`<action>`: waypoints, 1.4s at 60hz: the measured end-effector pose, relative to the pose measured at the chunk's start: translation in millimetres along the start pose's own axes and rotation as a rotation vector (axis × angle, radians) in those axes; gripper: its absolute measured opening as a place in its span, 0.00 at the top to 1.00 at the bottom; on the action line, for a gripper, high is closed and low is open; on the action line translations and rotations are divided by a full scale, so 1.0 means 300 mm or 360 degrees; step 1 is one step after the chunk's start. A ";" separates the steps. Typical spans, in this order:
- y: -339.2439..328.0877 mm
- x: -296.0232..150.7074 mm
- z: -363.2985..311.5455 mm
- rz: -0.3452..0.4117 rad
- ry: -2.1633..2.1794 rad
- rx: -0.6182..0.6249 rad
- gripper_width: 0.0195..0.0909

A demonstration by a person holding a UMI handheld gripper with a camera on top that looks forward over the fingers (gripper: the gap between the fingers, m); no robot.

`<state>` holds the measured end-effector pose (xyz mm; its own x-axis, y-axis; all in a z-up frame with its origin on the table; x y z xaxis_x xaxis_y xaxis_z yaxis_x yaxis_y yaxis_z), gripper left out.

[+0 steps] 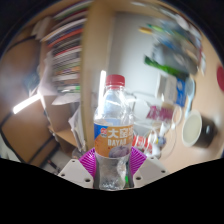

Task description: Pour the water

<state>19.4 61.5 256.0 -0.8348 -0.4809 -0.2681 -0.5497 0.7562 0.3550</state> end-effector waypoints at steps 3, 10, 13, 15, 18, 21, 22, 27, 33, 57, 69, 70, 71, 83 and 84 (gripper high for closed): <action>-0.034 -0.102 -0.063 0.0033 -0.0351 0.0045 0.72; -0.151 -0.387 -0.138 0.0182 -0.1200 0.0320 0.72; -0.210 -0.489 -0.127 0.0217 -0.1488 0.0469 0.71; -0.282 -0.582 -0.071 0.0242 -0.1651 0.0543 0.72; -0.299 -0.640 -0.022 0.0263 -0.1804 0.0741 0.72; -0.341 -0.695 0.065 0.0264 -0.1898 0.0875 0.71; -0.354 -0.713 0.096 0.0266 -0.1924 0.0913 0.71; -0.413 -0.791 0.272 0.0220 -0.2006 0.1086 0.71; -0.441 -0.799 0.435 0.0121 -0.2042 0.1159 0.71; -0.500 -0.756 0.634 -0.0039 -0.2158 0.1161 0.65; -0.511 -0.765 0.657 -0.0141 -0.2077 0.1302 0.34; -0.520 -0.764 0.662 -0.0161 -0.2061 0.1327 0.26; -0.528 -0.761 0.664 -0.0172 -0.2045 0.1345 0.19; -0.650 -0.654 0.541 -0.0177 -0.1973 0.1326 0.08; -0.666 -0.641 0.526 -0.0177 -0.1979 0.1329 0.08</action>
Point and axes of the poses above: the point between the fingertips, and its own axes, seen from behind it with the camera up: z to the right, x down, y forward, the way the camera looks, the point moved 5 cm from there along -y, backward, against the way the camera looks, and after that the axes turned 8 degrees about -x, right-handed, at the moved point
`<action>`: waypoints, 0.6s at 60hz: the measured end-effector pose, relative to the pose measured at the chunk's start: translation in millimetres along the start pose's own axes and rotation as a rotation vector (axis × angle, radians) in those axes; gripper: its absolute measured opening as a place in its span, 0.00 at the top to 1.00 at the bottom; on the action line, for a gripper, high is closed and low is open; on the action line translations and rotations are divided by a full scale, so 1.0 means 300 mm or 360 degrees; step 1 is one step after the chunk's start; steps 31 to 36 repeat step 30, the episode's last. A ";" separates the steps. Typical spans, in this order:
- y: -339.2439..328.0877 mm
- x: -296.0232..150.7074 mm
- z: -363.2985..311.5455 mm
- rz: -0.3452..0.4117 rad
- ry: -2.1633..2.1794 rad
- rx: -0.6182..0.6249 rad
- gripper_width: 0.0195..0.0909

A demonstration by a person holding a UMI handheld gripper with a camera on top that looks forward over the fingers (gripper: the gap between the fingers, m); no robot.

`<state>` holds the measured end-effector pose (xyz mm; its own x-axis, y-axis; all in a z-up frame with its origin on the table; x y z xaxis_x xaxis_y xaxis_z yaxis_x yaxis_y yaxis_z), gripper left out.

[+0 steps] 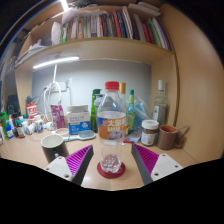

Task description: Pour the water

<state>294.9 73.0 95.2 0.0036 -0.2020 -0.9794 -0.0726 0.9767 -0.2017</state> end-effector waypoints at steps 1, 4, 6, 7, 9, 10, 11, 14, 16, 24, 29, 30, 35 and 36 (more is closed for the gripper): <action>-0.025 0.000 -0.004 0.0001 -0.0005 0.0010 0.08; -0.105 0.006 -0.012 -0.0011 -0.0031 0.0040 0.08; -0.160 0.011 -0.021 -0.0020 -0.0045 0.0055 0.08; -0.190 0.013 -0.029 -0.0022 -0.0051 0.0059 0.09; -0.254 0.020 -0.052 -0.0025 -0.0055 0.0060 0.08; -0.286 0.024 -0.063 -0.0025 -0.0054 0.0059 0.08; -0.317 0.026 -0.075 -0.0023 -0.0049 0.0059 0.08; -0.410 0.033 -0.107 -0.0014 -0.0022 0.0053 0.08; -0.476 0.036 -0.135 -0.0002 0.0000 0.0043 0.08; -0.691 0.028 -0.237 0.0075 0.0029 0.0002 0.08; -0.792 0.014 -0.266 0.0109 0.0004 -0.0004 0.08; -0.810 0.011 -0.273 0.0116 0.0001 0.0000 0.08; -0.810 0.011 -0.273 0.0116 0.0001 0.0000 0.08; -0.810 0.011 -0.273 0.0116 0.0001 0.0000 0.08</action>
Point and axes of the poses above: the point between the fingertips, and its own axes, seen from behind it with the camera up: z to the right, x down, y forward, the way the camera looks, the point moved 5 cm from there along -y, backward, against the way the camera looks, and after that the axes turned 8 degrees about -x, right-handed, at the moved point
